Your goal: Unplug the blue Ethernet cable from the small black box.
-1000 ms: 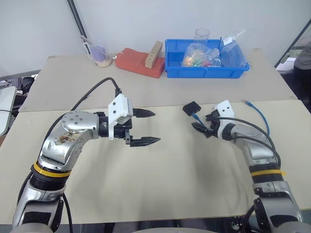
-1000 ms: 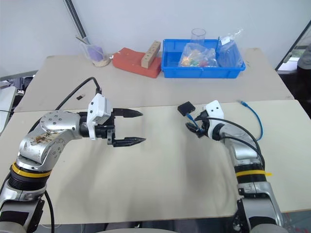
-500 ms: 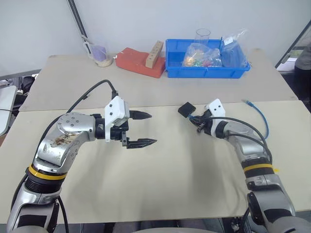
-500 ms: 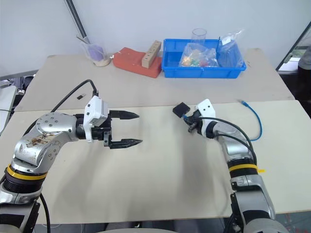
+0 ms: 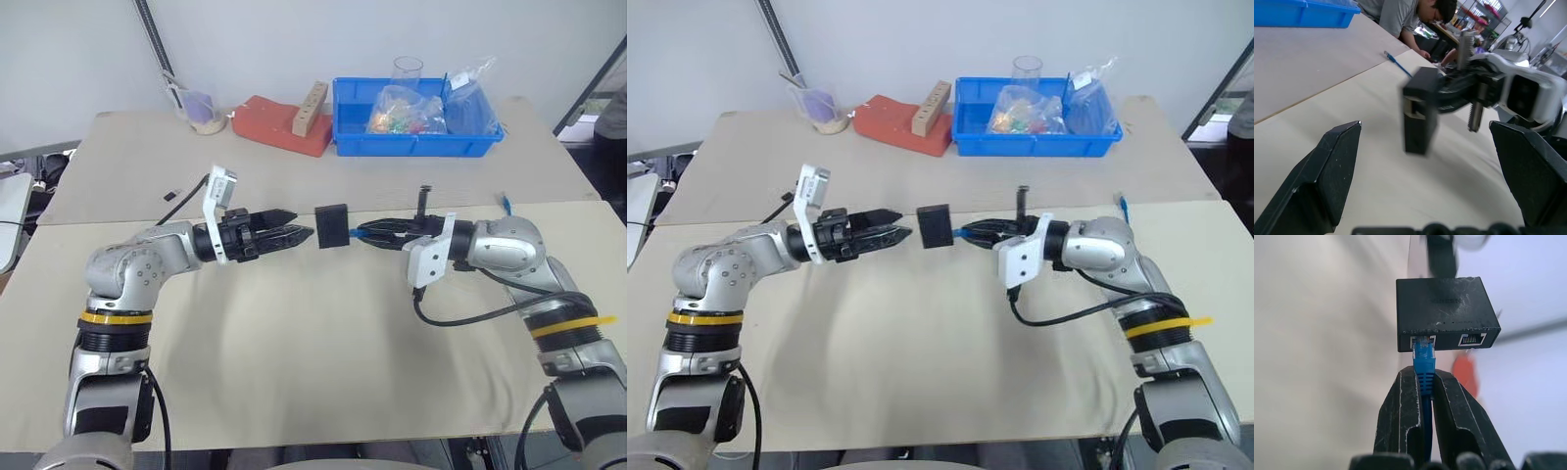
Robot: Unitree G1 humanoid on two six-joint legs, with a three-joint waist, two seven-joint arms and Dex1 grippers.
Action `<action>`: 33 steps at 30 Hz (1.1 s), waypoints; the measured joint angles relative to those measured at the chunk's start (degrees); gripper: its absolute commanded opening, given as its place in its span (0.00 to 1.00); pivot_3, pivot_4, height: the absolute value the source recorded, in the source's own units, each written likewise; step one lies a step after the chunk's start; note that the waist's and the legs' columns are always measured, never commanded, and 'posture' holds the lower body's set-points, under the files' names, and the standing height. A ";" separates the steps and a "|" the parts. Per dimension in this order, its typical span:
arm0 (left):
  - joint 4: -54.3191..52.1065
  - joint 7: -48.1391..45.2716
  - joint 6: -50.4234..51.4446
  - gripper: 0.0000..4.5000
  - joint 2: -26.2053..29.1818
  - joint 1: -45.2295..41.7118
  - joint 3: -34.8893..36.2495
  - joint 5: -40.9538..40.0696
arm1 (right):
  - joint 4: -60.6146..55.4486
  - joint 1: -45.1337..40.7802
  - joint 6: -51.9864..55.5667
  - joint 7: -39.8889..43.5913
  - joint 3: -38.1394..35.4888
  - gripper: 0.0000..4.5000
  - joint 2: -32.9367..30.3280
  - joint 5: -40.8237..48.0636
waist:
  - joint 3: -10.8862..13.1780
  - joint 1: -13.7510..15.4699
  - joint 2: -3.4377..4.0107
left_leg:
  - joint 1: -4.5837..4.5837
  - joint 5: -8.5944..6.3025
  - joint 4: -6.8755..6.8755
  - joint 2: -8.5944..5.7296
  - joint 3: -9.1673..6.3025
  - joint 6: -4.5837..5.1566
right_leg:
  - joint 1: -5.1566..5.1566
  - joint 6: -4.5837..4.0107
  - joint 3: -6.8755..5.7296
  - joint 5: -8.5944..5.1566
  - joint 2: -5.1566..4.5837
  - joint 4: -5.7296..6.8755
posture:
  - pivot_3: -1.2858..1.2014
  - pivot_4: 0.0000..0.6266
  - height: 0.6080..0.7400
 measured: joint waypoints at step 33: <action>0.88 -12.79 -11.01 0.13 -0.75 -0.81 -7.32 9.10 | -15.95 -6.65 81.16 18.79 1.57 0.51 -2.96 41.92 | 0.00 0.26 0.01 | -0.08 -0.01 0.03 -0.04 -0.23 0.01 | 0.01 -0.01 -0.09 0.01 -0.01 -0.05 | 0.52 0.24 1.00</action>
